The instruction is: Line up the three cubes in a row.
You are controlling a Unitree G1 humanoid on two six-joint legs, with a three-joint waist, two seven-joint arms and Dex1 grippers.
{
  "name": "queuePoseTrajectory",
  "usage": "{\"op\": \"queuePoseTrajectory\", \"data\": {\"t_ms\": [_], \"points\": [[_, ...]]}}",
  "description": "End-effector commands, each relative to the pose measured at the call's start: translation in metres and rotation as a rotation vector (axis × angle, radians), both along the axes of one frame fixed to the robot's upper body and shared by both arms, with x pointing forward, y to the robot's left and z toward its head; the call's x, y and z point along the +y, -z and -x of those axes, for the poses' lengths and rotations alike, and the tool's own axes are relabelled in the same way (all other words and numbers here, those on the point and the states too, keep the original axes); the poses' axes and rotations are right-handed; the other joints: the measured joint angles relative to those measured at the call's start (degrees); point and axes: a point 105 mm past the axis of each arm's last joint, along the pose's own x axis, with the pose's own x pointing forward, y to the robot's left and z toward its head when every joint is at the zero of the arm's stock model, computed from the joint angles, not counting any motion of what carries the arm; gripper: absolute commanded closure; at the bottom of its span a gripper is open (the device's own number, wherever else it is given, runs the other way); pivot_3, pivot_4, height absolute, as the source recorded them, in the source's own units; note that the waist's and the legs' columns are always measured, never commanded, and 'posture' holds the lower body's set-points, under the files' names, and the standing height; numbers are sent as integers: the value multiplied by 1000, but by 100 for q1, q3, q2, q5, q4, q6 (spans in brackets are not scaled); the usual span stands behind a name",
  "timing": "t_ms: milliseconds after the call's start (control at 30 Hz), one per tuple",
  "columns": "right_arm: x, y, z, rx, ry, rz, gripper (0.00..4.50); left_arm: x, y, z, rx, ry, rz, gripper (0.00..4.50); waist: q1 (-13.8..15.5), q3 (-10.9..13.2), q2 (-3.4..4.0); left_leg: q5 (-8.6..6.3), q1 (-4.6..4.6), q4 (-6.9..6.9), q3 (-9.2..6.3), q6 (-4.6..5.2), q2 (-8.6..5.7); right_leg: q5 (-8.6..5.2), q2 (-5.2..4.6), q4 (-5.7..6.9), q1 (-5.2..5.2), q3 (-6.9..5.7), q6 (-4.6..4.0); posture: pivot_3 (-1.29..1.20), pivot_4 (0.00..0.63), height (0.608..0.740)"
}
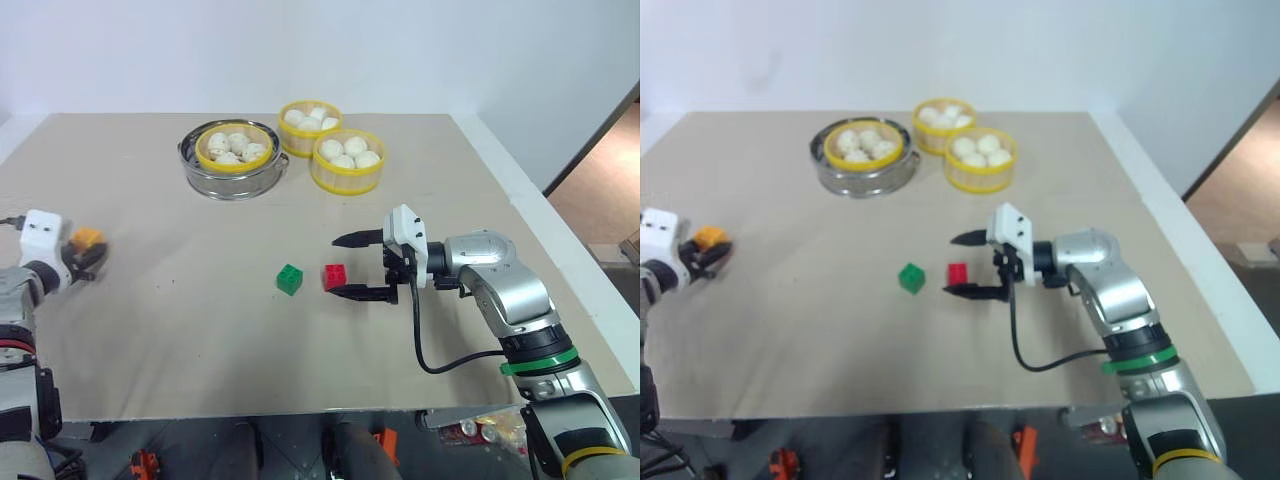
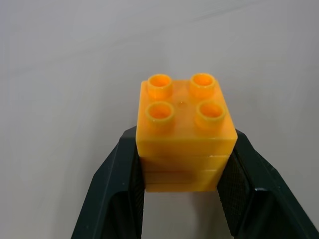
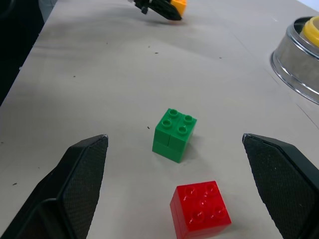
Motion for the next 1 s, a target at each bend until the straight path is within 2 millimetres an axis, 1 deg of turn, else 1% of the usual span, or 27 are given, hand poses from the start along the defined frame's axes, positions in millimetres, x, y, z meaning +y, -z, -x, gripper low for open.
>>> {"op": "queuePoseTrajectory", "data": {"t_ms": [33,133,200,300,367,433,633,1000], "points": [[2,-22,6,-50,-26,-66,0,-35,-21,-3,-103,184,4,2884,0,0,0,0,0,0,0,0,0,0,-1,0,0,1,0,0,150,740],[5,-35,9,-5,-43,-160,0,-88,-20,8,-130,424,18,2884,-5,0,0,0,-1,1,0,-1,0,2,-1,2,0,4,-4,0,150,740],[5,-37,10,10,-47,-170,0,-117,-17,17,-126,546,0,2884,-4,0,0,1,1,2,-1,-1,-1,10,0,3,4,8,-17,0,150,740],[4,-33,10,8,-46,-148,0,-155,-17,27,-118,709,0,2884,-2,0,0,1,2,5,-5,0,1,3,8,3,5,10,-2,0,150,740],[4,-32,9,7,-44,-142,0,-178,-14,34,-85,828,-16,2884,-2,0,0,4,4,6,-7,4,1,7,10,3,6,11,1,0,150,740],[4,-33,8,6,-39,-146,0,-192,-12,36,-65,902,-24,2884,-1,0,1,6,10,8,-5,8,0,12,10,3,10,14,3,0,150,740],[1,-32,7,-3,-16,-137,0,-206,-5,32,-5,1015,-43,2884,-6,0,1,10,10,16,-5,13,-1,21,16,3,10,19,6,0,150,740],[-6,-29,10,0,18,-113,0,-205,5,28,49,1111,-81,2884,-2,0,1,9,0,15,-7,14,-1,14,17,2,4,21,9,0,150,740]]}}
